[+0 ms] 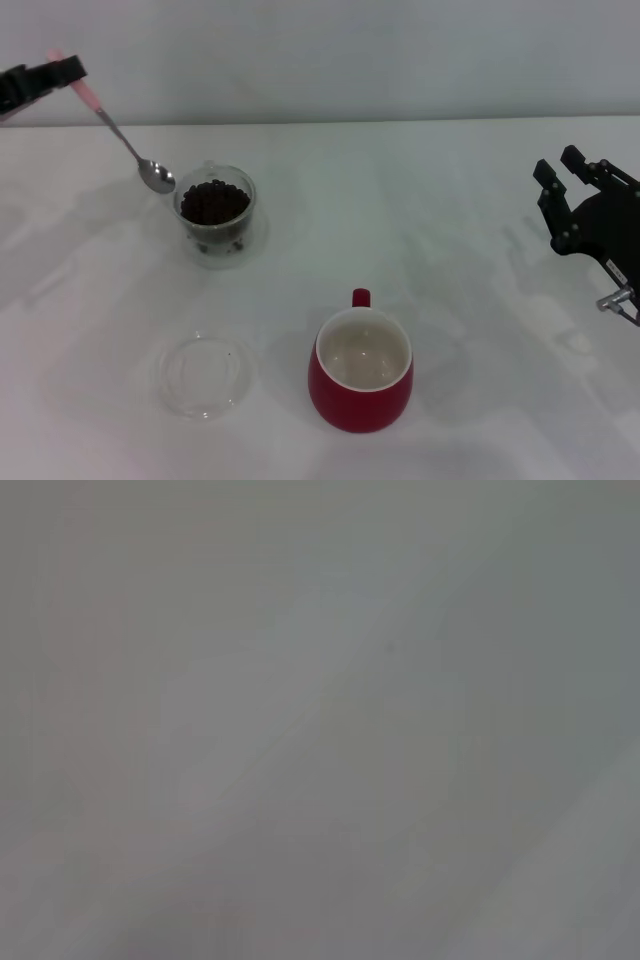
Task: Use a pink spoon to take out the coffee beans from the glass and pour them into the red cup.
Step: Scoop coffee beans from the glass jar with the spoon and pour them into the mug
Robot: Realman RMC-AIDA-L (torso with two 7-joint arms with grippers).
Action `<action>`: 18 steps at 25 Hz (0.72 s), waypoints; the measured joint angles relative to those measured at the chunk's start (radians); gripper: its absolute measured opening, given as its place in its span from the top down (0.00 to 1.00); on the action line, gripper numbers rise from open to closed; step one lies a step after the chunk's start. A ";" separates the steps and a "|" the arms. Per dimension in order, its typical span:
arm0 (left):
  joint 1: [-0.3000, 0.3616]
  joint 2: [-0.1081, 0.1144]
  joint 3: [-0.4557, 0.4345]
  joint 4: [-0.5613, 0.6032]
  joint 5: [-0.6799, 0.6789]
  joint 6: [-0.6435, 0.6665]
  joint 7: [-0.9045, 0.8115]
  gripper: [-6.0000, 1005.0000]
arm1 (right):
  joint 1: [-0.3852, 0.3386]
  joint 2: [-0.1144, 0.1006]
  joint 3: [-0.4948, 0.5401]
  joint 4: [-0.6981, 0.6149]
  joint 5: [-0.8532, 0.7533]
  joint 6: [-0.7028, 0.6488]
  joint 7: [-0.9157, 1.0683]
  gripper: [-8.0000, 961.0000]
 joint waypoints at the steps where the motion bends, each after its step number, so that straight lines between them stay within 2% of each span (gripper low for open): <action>1: -0.011 0.001 0.000 0.000 0.019 0.006 -0.009 0.87 | 0.000 0.000 -0.004 0.002 0.000 -0.007 0.001 0.67; 2: -0.043 0.006 0.000 -0.001 0.085 0.031 -0.038 0.87 | 0.000 0.000 -0.006 0.003 0.000 -0.012 0.002 0.67; 8: -0.112 0.005 0.001 -0.004 0.227 0.094 -0.072 0.87 | 0.001 0.000 -0.030 0.009 0.000 -0.036 0.002 0.67; 18: -0.138 -0.004 0.006 -0.010 0.258 0.113 -0.068 0.87 | 0.001 0.000 -0.036 0.010 0.000 -0.035 0.003 0.67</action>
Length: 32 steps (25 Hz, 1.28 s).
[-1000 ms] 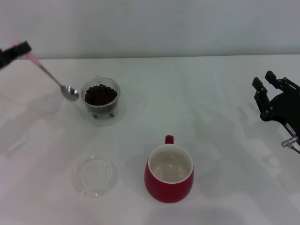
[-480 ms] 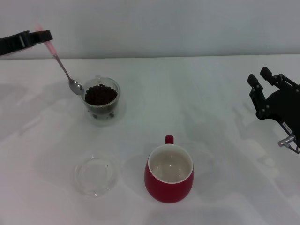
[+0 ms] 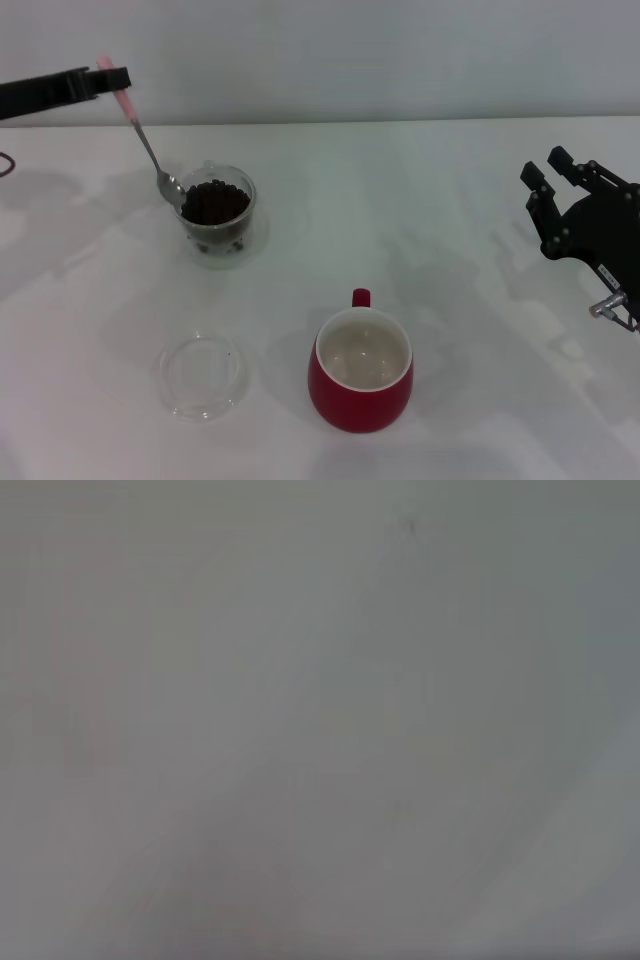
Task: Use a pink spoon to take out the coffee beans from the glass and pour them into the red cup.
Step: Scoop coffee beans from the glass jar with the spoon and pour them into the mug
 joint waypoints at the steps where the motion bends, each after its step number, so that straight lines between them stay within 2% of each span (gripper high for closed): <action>1: -0.001 -0.004 0.000 0.000 0.006 0.000 0.002 0.87 | 0.000 0.000 0.000 0.000 0.000 0.001 0.000 0.67; 9: 0.000 -0.053 0.002 0.002 0.022 0.011 0.073 0.87 | -0.001 0.000 -0.006 -0.003 0.000 0.007 0.000 0.67; 18: -0.002 -0.065 0.001 0.006 0.030 0.050 0.112 0.87 | -0.002 0.000 -0.011 -0.001 0.000 0.033 0.000 0.67; 23: 0.006 -0.097 0.001 0.008 0.034 0.112 0.168 0.87 | -0.004 0.000 -0.011 -0.003 0.000 0.039 0.000 0.67; 32: 0.009 -0.121 -0.004 0.000 0.029 0.131 0.185 0.87 | -0.002 0.000 -0.011 -0.002 0.000 0.071 0.000 0.67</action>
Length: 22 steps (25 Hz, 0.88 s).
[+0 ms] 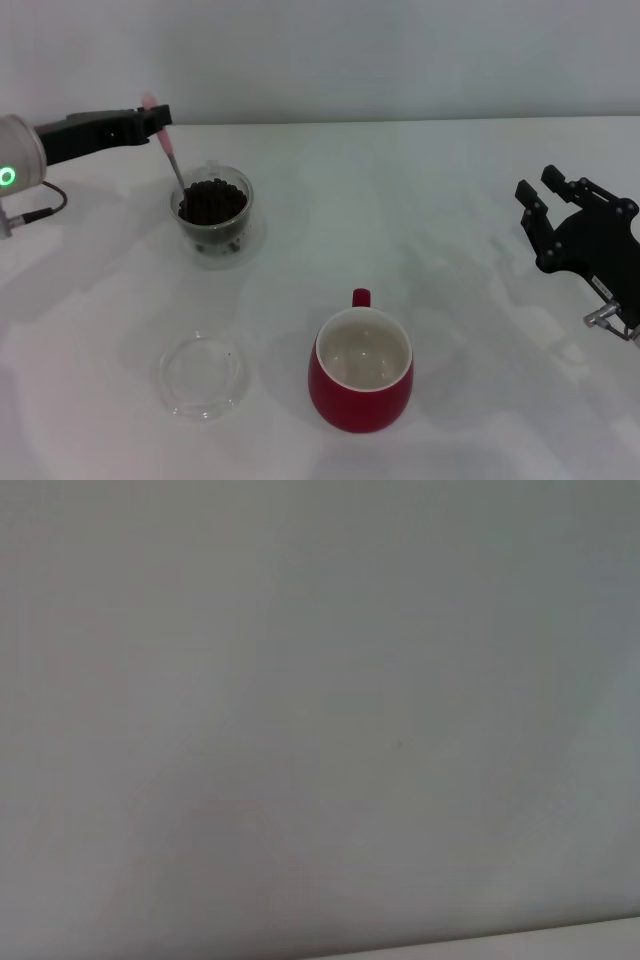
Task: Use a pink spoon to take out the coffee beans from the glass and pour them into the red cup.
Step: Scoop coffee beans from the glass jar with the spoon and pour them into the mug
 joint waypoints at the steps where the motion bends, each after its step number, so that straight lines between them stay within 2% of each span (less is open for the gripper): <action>1: 0.001 -0.003 -0.001 -0.003 -0.001 0.000 -0.007 0.87 | 0.000 0.000 0.001 0.000 0.000 0.002 0.000 0.67; 9: 0.012 -0.008 -0.004 -0.054 -0.032 -0.009 -0.094 0.87 | 0.000 0.000 0.004 -0.001 0.000 0.007 0.001 0.67; 16: 0.090 -0.016 -0.004 -0.057 -0.152 -0.025 -0.132 0.87 | -0.004 0.000 0.006 -0.004 0.000 0.016 0.001 0.67; 22: 0.151 -0.011 -0.004 -0.081 -0.292 -0.083 -0.146 0.87 | -0.003 0.000 0.007 -0.007 0.001 0.037 0.002 0.67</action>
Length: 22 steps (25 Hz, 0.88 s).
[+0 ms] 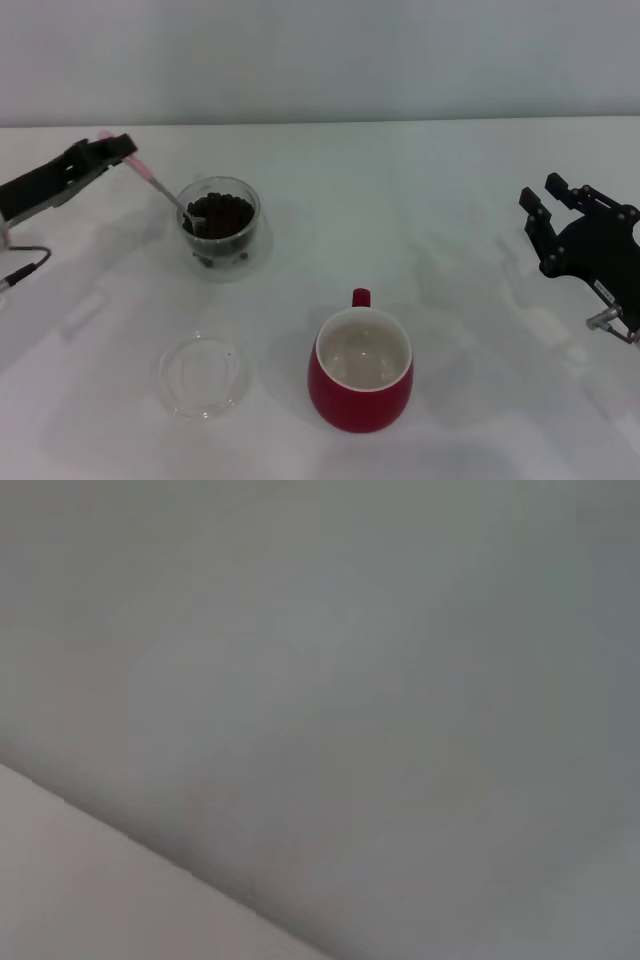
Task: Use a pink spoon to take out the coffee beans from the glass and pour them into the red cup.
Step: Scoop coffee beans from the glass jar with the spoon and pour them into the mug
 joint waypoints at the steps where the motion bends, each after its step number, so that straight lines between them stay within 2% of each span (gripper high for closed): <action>1: 0.010 0.001 0.000 -0.004 -0.019 -0.008 0.000 0.87 | 0.000 0.000 0.000 -0.001 0.000 0.002 0.000 0.67; 7: 0.031 0.002 -0.015 -0.020 -0.048 -0.020 -0.001 0.87 | 0.001 0.000 -0.001 -0.002 0.001 0.006 0.000 0.67; 13: 0.038 0.005 -0.060 -0.085 -0.083 -0.060 -0.001 0.87 | -0.004 0.000 -0.002 -0.003 0.001 0.006 0.000 0.67; 22: 0.089 0.011 -0.066 -0.090 -0.167 -0.104 -0.001 0.87 | -0.005 0.000 0.000 -0.003 0.001 0.014 0.000 0.67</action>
